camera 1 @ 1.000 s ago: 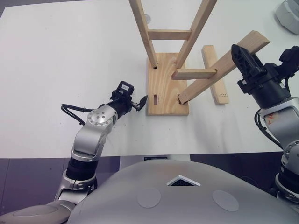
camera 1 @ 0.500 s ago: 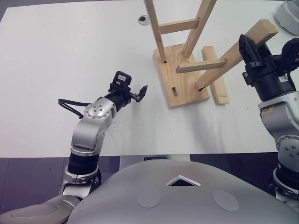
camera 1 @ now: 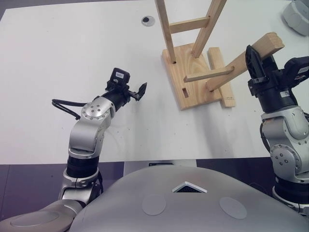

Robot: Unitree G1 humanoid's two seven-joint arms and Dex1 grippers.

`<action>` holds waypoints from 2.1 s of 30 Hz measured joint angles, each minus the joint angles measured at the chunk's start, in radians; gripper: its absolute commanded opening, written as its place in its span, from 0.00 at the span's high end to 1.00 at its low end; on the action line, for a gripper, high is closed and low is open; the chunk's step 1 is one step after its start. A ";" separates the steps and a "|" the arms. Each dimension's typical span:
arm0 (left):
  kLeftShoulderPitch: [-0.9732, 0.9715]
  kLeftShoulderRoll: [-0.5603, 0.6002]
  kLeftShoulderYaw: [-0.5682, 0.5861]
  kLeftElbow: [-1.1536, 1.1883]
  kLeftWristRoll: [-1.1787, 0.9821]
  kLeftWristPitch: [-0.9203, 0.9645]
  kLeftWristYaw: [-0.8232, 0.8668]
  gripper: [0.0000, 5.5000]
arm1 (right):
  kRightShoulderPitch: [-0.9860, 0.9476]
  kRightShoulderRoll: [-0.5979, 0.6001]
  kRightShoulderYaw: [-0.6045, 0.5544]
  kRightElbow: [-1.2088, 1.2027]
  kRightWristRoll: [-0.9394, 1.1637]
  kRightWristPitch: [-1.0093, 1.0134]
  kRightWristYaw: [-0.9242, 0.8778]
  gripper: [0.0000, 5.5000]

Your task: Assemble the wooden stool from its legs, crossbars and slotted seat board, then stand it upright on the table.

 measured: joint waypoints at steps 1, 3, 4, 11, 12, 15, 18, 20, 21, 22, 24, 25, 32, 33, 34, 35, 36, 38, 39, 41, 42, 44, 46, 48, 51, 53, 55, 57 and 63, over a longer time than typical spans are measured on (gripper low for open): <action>0.000 0.000 0.000 0.006 0.000 0.000 0.000 0.18 | -0.010 0.007 -0.003 0.000 0.005 0.007 0.002 0.81; 0.000 0.000 0.000 0.008 0.001 -0.001 0.001 0.18 | -0.058 0.011 -0.018 -0.002 0.027 0.053 -0.001 0.81; 0.000 0.001 0.001 0.010 0.001 -0.001 0.002 0.18 | -0.079 0.012 -0.025 -0.003 0.051 0.081 -0.009 0.74; 0.001 0.001 0.008 0.020 0.008 -0.009 0.023 0.18 | -0.274 -0.025 -0.082 -0.074 0.122 0.211 -0.043 0.50; 0.006 0.001 0.013 0.018 0.008 -0.010 0.026 0.18 | -0.328 -0.045 -0.092 -0.081 0.129 0.229 -0.043 0.46; 0.021 0.001 0.024 0.013 0.008 -0.014 0.030 0.18 | -0.633 -0.145 -0.177 -0.046 0.222 0.277 -0.063 0.36; 0.023 0.001 0.029 0.014 0.009 -0.020 0.036 0.18 | -0.860 -0.210 -0.292 0.051 0.334 0.315 -0.114 0.32; 0.020 0.001 0.031 0.015 0.012 -0.023 0.037 0.18 | -0.790 -0.208 -0.333 0.132 0.312 0.337 -0.135 0.32; 0.019 0.001 0.032 0.016 0.019 -0.024 0.038 0.18 | -0.702 -0.198 -0.334 0.178 0.269 0.351 -0.136 0.32; 0.016 0.001 0.031 0.018 0.019 -0.024 0.038 0.18 | -0.641 -0.185 -0.328 0.197 0.240 0.361 -0.135 0.32; 0.006 0.001 0.030 0.021 0.021 -0.024 0.038 0.18 | -0.543 -0.159 -0.303 0.212 0.200 0.375 -0.128 0.32; 0.001 0.003 0.030 0.022 0.022 -0.024 0.037 0.18 | -0.505 -0.146 -0.292 0.216 0.178 0.380 -0.128 0.32; -0.004 0.026 0.029 0.024 0.030 -0.024 0.028 0.18 | -0.244 -0.113 -0.160 0.230 0.165 0.589 -0.041 0.32; -0.009 0.027 0.028 0.024 0.030 -0.024 0.027 0.18 | -0.226 -0.105 -0.150 0.231 0.165 0.620 -0.038 0.32; -0.012 0.029 0.027 0.024 0.029 -0.024 0.024 0.18 | -0.225 -0.104 -0.140 0.230 0.162 0.635 -0.037 0.32; -0.016 0.033 0.027 0.024 0.029 -0.024 0.023 0.18 | -0.222 -0.104 -0.125 0.228 0.151 0.644 -0.035 0.32; -0.022 0.036 0.027 0.024 0.029 -0.023 0.022 0.18 | -0.207 -0.101 -0.098 0.228 0.127 0.655 -0.028 0.32; -0.027 0.038 0.024 0.026 0.029 -0.022 0.021 0.18 | -0.195 -0.093 -0.048 0.233 0.093 0.664 -0.014 0.32; -0.031 0.039 0.022 0.026 0.029 -0.022 0.020 0.18 | -0.195 -0.092 -0.027 0.239 0.071 0.663 -0.010 0.32; -0.036 0.040 0.021 0.026 0.029 -0.022 0.020 0.18 | -0.195 -0.091 0.023 0.268 0.001 0.651 0.000 0.36; -0.037 0.042 0.021 0.027 0.029 -0.022 0.019 0.18 | -0.193 -0.091 0.035 0.278 -0.030 0.645 -0.003 0.38; -0.038 0.045 0.020 0.028 0.029 -0.022 0.018 0.18 | -0.186 -0.074 0.048 0.305 -0.101 0.629 -0.020 0.46; -0.044 0.047 0.019 0.033 0.029 -0.022 0.015 0.18 | -0.161 -0.051 0.049 0.308 -0.122 0.625 -0.020 0.52; -0.049 0.049 0.017 0.037 0.029 -0.022 0.013 0.18 | -0.159 -0.039 0.049 0.307 -0.136 0.623 -0.009 0.58; -0.052 0.052 0.008 0.044 0.030 -0.022 0.013 0.18 | -0.154 -0.027 0.049 0.320 -0.156 0.601 0.022 0.62; -0.054 0.053 0.004 0.044 0.030 -0.022 0.013 0.18 | -0.153 -0.022 0.043 0.341 -0.178 0.573 0.047 0.62; -0.054 0.053 0.004 0.043 0.030 -0.022 0.014 0.18 | -0.152 -0.010 0.037 0.364 -0.201 0.520 0.048 0.62; -0.056 0.051 0.022 0.042 0.024 -0.022 0.014 0.18 | -0.156 0.032 -0.007 0.383 -0.230 0.440 0.036 0.62; -0.233 -0.004 0.275 -0.120 -0.218 0.008 -0.009 0.18 | -0.315 0.016 -0.144 0.426 -0.310 0.189 0.029 0.62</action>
